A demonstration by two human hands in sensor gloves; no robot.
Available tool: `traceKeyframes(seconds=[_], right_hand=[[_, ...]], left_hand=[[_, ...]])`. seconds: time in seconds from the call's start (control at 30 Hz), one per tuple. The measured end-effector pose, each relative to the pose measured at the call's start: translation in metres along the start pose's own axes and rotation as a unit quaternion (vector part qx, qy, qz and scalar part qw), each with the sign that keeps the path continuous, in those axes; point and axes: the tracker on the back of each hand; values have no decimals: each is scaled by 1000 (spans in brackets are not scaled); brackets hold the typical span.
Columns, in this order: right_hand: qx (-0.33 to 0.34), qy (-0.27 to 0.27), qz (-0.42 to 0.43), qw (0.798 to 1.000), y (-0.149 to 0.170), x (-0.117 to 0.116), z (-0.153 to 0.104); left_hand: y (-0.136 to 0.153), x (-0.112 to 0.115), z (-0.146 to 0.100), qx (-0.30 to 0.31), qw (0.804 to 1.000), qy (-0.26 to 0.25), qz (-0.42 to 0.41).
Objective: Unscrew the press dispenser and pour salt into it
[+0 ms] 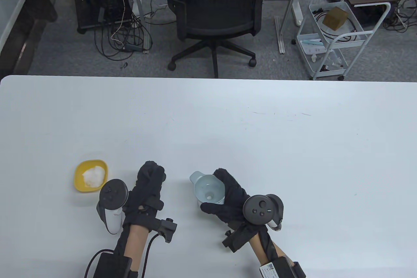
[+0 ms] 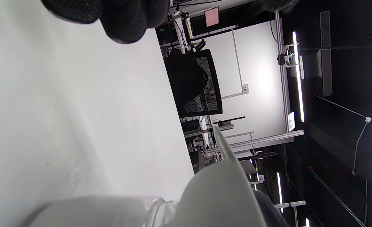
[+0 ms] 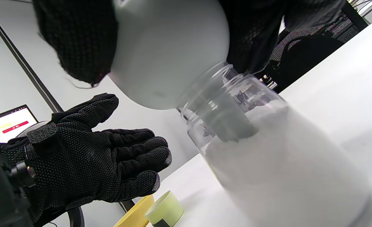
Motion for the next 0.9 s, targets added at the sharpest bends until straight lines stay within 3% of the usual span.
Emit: traceKeyframes(seconds=[0.57,0.8,0.9], right_hand=[[15,43,34,998,-10,22,3],[12,101,41,994,-12,52,2],[-17,134,15,991,-3,75,-3]], left_hand=[[1,1,0,5,1000,5,7],[1,2,1,7,1000,6,13],[1,2,1,7,1000,6,14]])
Point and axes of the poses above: the tracker on the back of each hand, its own y axis roughly to the little-finger side, its own z axis roughly from the wrist to the fingertips, x = y × z, and after that the axes turned 7 degrees about x, right-handed
